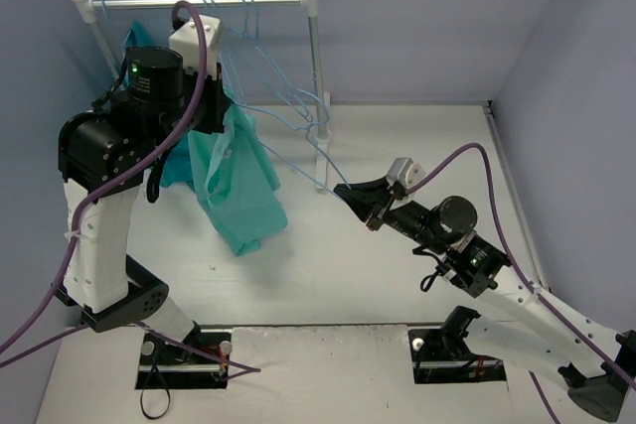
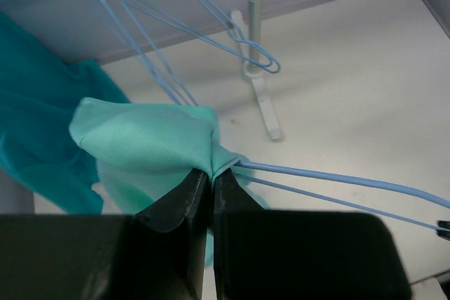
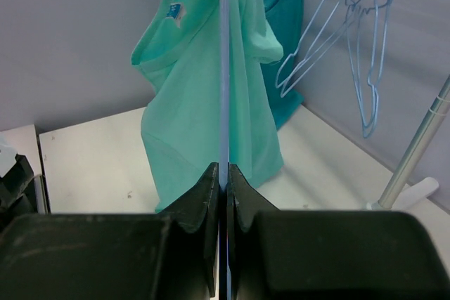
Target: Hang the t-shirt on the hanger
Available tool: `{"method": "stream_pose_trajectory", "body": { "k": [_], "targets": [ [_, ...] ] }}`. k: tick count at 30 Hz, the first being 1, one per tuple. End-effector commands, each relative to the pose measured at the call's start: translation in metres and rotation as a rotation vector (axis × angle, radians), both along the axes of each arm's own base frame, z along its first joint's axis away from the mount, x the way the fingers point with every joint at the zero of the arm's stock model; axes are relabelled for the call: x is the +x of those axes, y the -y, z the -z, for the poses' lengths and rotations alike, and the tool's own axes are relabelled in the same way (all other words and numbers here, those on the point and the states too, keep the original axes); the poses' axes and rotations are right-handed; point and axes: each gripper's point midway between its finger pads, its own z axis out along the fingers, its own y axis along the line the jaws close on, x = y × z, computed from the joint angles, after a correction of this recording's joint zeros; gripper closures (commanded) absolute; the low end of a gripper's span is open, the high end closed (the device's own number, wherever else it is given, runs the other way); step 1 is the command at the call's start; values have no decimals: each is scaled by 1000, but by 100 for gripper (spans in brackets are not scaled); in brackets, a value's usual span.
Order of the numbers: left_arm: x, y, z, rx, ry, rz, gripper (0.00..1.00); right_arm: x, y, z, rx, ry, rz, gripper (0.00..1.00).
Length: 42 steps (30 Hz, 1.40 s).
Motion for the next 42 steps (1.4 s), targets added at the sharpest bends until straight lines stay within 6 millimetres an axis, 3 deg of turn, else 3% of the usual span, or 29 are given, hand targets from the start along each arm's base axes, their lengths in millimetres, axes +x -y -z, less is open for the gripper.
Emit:
{"method": "stream_pose_trajectory", "body": {
  "k": [1,7,14,21,28,32,36,39,42],
  "targets": [
    [7,-31,-10,41,64,-165,100,-9,17,-56,173,127,35,100],
    [14,-19,-1,99,46,-95,100,-13,14,-68,176,152,8,100],
    [10,2,-4,94,55,33,100,-6,-2,-54,153,133,-26,100],
    [6,7,-9,128,85,88,100,-4,-23,-47,135,116,-95,100],
    [-10,57,18,109,-6,267,100,4,-28,-61,176,161,-80,100],
    [-22,70,3,47,19,317,100,8,-30,-71,180,193,-67,100],
    [-41,80,-24,-10,96,376,100,8,-32,-73,206,184,-77,100],
    [-53,100,-23,-12,100,446,100,10,-32,-68,227,164,-71,100],
    [-45,103,-10,49,87,432,100,9,-32,-61,231,148,-74,100]
  ]
}}
